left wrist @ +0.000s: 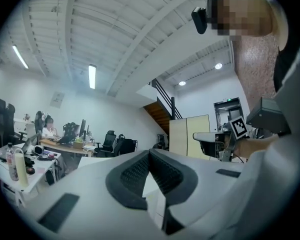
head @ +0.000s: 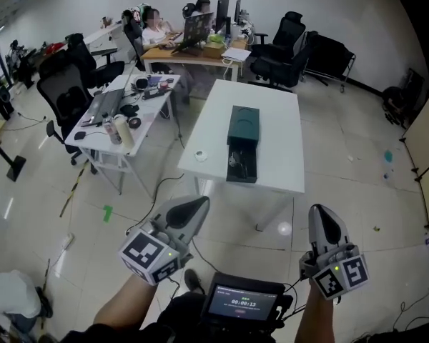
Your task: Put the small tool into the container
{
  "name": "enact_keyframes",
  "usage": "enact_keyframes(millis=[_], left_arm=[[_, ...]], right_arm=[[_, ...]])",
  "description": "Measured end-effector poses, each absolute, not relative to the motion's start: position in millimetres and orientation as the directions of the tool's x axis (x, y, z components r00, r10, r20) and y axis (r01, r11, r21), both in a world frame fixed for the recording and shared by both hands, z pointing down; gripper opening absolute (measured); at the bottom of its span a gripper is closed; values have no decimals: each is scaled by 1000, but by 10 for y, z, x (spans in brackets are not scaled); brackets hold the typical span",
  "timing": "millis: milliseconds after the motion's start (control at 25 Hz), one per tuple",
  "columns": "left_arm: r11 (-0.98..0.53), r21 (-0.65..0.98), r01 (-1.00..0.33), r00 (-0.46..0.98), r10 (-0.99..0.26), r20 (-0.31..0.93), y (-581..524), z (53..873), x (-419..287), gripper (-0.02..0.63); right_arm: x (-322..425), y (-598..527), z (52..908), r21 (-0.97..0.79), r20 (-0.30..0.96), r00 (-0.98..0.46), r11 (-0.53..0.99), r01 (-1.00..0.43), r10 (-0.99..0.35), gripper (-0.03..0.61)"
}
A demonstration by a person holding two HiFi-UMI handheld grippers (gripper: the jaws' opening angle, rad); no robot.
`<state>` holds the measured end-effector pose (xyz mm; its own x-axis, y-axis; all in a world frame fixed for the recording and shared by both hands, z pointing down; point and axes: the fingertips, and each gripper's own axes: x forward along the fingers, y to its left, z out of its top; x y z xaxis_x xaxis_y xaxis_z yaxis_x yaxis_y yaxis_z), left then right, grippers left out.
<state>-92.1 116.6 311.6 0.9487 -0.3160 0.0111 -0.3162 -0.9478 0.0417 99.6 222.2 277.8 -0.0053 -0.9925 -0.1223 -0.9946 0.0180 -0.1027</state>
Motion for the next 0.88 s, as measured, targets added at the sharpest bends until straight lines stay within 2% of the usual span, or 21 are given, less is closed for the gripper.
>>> enact_keyframes(millis=[200, 480, 880], left_arm=[[-938, 49, -343, 939, -342, 29, 2216, 3086, -764, 12], [-924, 21, -381, 923, -379, 65, 3199, 3101, -850, 12], [-931, 8, -366, 930, -366, 33, 3712, 2769, -1223, 12]], right_arm=[[1074, 3190, 2865, -77, -101, -105, 113, -991, -989, 20], [1024, 4046, 2914, -92, -115, -168, 179, -980, -979, 18], [649, 4587, 2654, -84, -134, -128, 140, -987, -983, 18]])
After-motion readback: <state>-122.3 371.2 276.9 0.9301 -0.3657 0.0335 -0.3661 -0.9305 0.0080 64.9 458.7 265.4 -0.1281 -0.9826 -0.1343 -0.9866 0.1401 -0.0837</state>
